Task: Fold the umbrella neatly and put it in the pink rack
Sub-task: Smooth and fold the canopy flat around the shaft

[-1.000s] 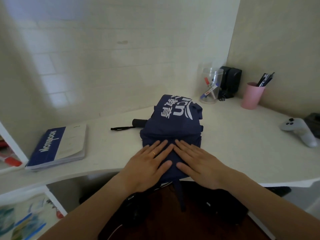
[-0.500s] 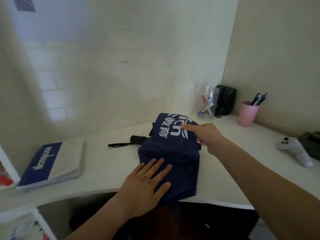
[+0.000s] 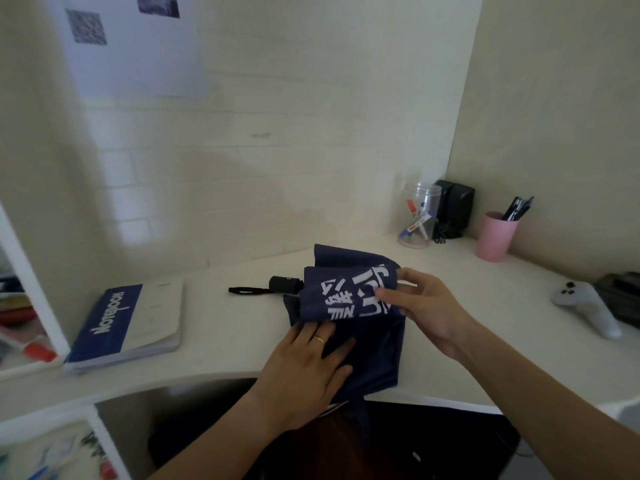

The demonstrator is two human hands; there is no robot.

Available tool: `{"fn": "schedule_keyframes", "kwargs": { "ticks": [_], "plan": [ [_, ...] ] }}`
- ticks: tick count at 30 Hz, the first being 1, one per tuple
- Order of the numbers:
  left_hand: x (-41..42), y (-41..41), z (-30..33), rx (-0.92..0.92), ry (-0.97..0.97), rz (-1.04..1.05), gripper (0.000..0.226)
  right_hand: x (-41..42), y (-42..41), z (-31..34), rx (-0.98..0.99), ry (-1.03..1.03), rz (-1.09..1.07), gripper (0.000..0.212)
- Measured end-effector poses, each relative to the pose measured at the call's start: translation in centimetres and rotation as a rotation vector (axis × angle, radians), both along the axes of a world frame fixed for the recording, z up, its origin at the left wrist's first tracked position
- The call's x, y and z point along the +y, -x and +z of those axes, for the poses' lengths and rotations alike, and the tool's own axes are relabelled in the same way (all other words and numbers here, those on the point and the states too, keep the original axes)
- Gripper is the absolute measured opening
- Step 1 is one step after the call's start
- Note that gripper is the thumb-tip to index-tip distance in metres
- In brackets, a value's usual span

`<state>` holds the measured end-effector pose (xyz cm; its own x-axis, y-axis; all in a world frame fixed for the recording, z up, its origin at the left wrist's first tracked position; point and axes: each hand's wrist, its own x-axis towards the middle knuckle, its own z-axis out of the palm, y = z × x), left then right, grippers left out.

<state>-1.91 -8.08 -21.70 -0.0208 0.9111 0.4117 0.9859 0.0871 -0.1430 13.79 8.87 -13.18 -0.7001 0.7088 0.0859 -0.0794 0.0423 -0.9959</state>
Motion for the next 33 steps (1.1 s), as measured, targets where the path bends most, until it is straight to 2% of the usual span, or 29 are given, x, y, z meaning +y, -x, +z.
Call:
{"fn": "schedule_keyframes", "kwargs": {
  "ticks": [5,7,8,10,12,13,15,17,22,24,26,29,32,33],
  "plan": [
    [-1.0,-1.0,-0.5,-0.154,-0.067,0.004,0.045,-1.4,-1.7,-3.0,-0.015,-0.086,0.040,0.023],
    [-2.0,-1.2,-0.1,-0.439,-0.137,0.063,0.031,-1.5,-2.4,-4.4,-0.058,-0.102,0.079,0.024],
    [-2.6,-1.3,0.4,-0.647,-0.172,0.127,0.020,-1.5,-2.7,-5.1,-0.083,-0.118,0.089,0.025],
    [-3.7,-1.4,1.3,-1.108,-0.353,0.235,0.017,-1.5,-2.9,-6.2,-0.114,-0.161,0.092,0.023],
    [-4.1,-2.0,2.5,-1.347,-0.585,0.281,0.007,-1.5,-3.1,-6.8,-0.116,-0.185,0.085,0.019],
    [-3.9,-2.3,3.1,-1.402,-0.608,0.308,0.022,-1.6,-3.1,-6.8,-0.111,-0.190,0.088,0.018],
    [-2.9,-2.5,3.6,-1.425,-0.470,0.395,0.052,-2.0,-3.0,-6.5,-0.104,-0.195,0.104,0.019],
    [-1.8,-1.9,3.6,-1.363,-0.323,0.479,0.068,-2.2,-2.9,-6.1,-0.094,-0.182,0.080,0.019],
    [-0.5,0.2,3.4,-1.422,-0.301,0.370,0.050,-1.8,-3.1,-5.4,-0.010,0.033,0.004,0.030],
    [-0.3,0.7,4.2,-1.542,-0.316,0.295,0.052,-1.8,-3.3,-5.3,-0.031,0.019,0.004,0.028],
    [0.1,0.9,4.7,-1.681,-0.350,0.235,0.045,-1.9,-3.3,-5.2,-0.085,-0.032,0.005,0.031],
    [0.4,0.8,4.5,-1.641,-0.338,0.182,0.044,-1.8,-3.0,-5.3,-0.144,-0.055,0.026,0.034],
    [-0.2,0.9,3.5,-1.599,-0.272,0.100,0.044,-1.7,-3.1,-4.7,-0.175,-0.030,0.011,0.020],
    [-0.5,1.2,3.1,-1.593,-0.244,0.070,0.046,-1.4,-3.2,-4.9,-0.187,-0.033,0.001,0.026]
  ]
}}
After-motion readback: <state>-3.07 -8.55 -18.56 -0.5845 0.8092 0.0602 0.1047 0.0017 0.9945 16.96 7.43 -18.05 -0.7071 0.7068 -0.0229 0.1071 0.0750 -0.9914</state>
